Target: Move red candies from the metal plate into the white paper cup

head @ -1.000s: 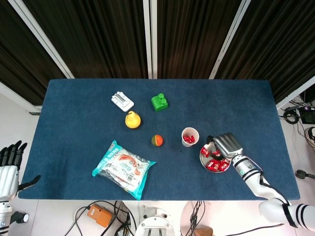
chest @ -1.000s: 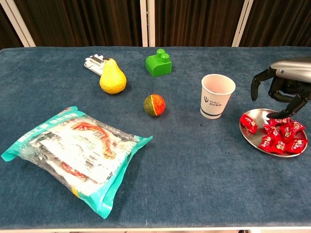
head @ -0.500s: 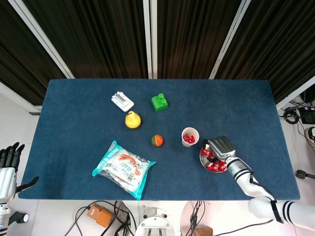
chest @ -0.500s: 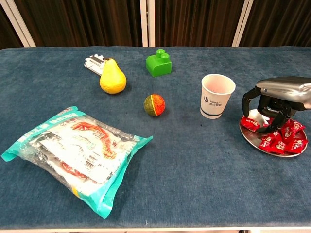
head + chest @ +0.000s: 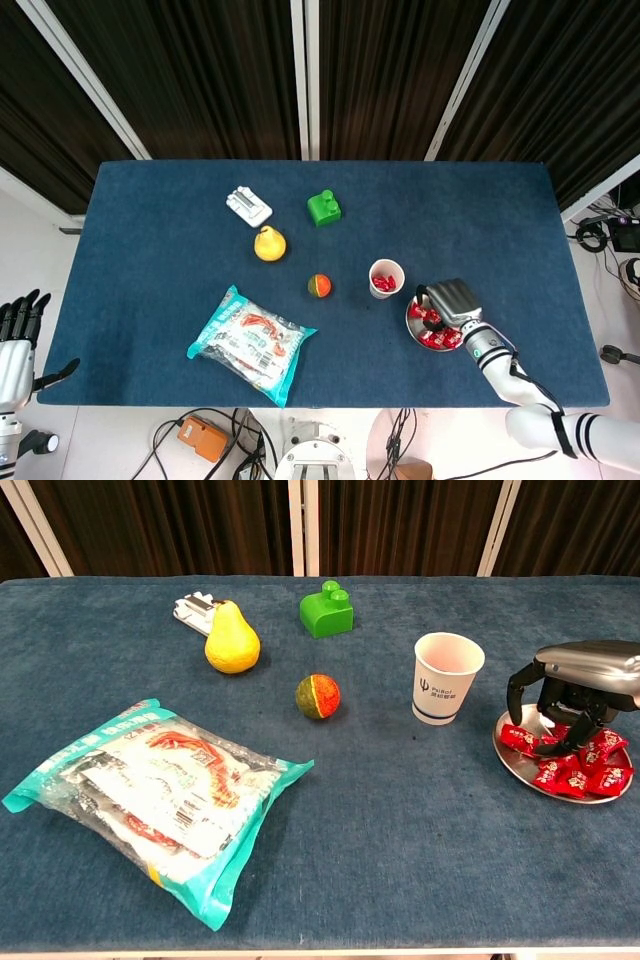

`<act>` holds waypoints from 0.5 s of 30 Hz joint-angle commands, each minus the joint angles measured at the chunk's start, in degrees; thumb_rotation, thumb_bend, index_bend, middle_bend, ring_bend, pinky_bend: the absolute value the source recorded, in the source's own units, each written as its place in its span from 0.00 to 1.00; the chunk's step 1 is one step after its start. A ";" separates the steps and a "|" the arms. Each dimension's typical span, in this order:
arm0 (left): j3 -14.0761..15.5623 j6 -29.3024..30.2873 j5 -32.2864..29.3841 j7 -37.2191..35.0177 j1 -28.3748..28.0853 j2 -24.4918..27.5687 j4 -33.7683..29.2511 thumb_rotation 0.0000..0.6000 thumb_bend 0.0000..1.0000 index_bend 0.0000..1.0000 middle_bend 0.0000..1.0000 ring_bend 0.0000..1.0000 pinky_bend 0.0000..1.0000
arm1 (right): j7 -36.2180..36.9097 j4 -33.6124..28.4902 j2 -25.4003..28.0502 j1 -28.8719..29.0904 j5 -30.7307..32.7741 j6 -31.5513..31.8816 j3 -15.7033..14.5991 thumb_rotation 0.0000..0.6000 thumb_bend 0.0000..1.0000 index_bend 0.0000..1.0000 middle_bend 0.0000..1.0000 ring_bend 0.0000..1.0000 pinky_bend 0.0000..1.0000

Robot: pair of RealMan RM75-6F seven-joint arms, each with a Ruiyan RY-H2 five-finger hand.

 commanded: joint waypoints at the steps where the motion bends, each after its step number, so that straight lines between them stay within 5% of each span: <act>1: 0.01 0.00 0.00 -0.10 0.02 -0.09 0.19 1.00 0.00 0.00 0.00 0.00 0.00 | -0.47 0.55 -0.74 0.36 0.46 -0.55 0.07 1.00 0.38 0.55 0.92 1.00 1.00; 15: 0.11 0.58 -0.17 -0.85 0.67 -0.20 0.83 1.00 0.00 0.00 0.00 0.00 0.00 | 0.63 -1.66 0.98 0.38 -0.79 1.13 1.71 1.00 0.56 0.67 0.92 1.00 1.00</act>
